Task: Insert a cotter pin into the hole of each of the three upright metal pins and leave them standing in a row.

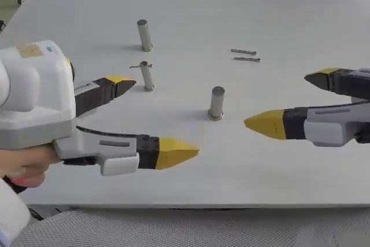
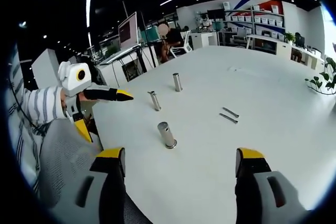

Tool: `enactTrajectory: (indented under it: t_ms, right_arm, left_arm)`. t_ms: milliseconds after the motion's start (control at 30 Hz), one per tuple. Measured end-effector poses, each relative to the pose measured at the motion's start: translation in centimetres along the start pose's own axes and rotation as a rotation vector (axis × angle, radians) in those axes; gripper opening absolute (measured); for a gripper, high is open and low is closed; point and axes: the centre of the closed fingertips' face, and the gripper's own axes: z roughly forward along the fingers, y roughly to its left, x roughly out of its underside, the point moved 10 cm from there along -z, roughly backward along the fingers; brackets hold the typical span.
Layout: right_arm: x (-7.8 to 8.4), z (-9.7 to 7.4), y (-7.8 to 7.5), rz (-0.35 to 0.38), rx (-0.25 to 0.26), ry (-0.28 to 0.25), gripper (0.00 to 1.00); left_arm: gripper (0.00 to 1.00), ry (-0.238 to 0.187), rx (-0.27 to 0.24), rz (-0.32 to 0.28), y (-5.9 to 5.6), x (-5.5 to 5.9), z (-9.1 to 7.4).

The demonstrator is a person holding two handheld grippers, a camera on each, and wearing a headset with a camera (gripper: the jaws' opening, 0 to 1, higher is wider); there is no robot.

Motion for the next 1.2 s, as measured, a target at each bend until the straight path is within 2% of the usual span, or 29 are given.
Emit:
enactTrajectory:
  t_ms: [67, 200, 267, 333, 433, 500, 533, 667, 700, 767, 833, 900, 933, 967, 1067, 1200]
  right_arm:
    - [-0.5, 0.0, -0.5, -0.038, 0.002, 0.007, 0.84]
    - [-1.4, 0.0, -1.6, -0.162, 0.029, 0.071, 0.77]
    - [-1.9, 0.3, -2.0, -0.188, 0.012, 0.082, 0.69]
    - [-2.3, 0.6, -2.5, -0.21, 0.018, 0.079, 0.59]
    - [-3.2, 1.0, -3.4, -0.268, 0.019, 0.094, 0.52]
    - [-3.9, 1.6, -4.5, -0.337, 0.024, 0.128, 0.46]
    - [-4.3, 2.0, -4.9, -0.385, 0.024, 0.149, 0.41]
    - [-5.6, 3.6, -6.4, -0.486, 0.048, 0.175, 0.24]
    - [-6.0, 4.1, -6.8, -0.509, 0.036, 0.198, 0.2]
    - [-6.4, 5.1, -7.4, -0.51, 0.019, 0.22, 0.2]
    - [-6.7, 6.0, -7.8, -0.478, -0.035, 0.238, 0.2]
    - [-6.9, 6.7, -8.0, -0.476, -0.079, 0.255, 0.16]
    - [-6.8, 7.2, -8.0, -0.494, -0.122, 0.282, 0.13]
    - [-6.8, 7.6, -8.2, -0.492, -0.12, 0.294, 0.1]
    - [-6.9, 8.8, -9.2, -0.567, -0.112, 0.374, 0.04]
    - [-6.9, 9.9, -9.8, -0.641, -0.103, 0.455, 0.02]
  left_arm:
    - [0.99, -0.004, 0.005, -0.014, -0.1, 0.1, -0.1]
    - [0.99, 0.012, -0.004, 0.007, -0.1, 0.3, -0.3]
    - [0.99, 0.02, -0.008, -0.004, 0.0, 0.5, -0.4]
    - [0.99, 0.026, -0.016, -0.003, 0.1, 0.6, -0.5]
    - [0.99, 0.037, -0.02, 0.002, 0.1, 0.8, -0.6]
    - [0.99, 0.047, -0.037, -0.008, 0.3, 1.0, -0.8]
    - [0.99, 0.051, -0.029, -0.002, 0.3, 1.1, -0.9]
    - [0.99, 0.06, -0.035, -0.003, 0.4, 1.4, -1.1]
    - [0.99, 0.065, -0.037, -0.006, 0.4, 1.6, -1.2]
    - [0.99, 0.081, -0.043, -0.002, 0.5, 1.8, -1.3]
    - [0.99, 0.079, -0.045, 0.004, 0.4, 1.8, -1.4]
    - [0.99, 0.044, -0.039, 0.005, 0.3, 1.7, -1.4]
    - [0.99, 0.031, -0.037, 0.001, 0.3, 1.6, -1.4]
    - [0.99, 0.028, -0.036, -0.003, 0.3, 1.5, -1.4]
    - [0.99, 0.02, -0.035, 0.003, 0.3, 1.4, -1.3]
    - [0.99, 0.004, -0.022, 0.001, 0.2, 1.3, -1.2]
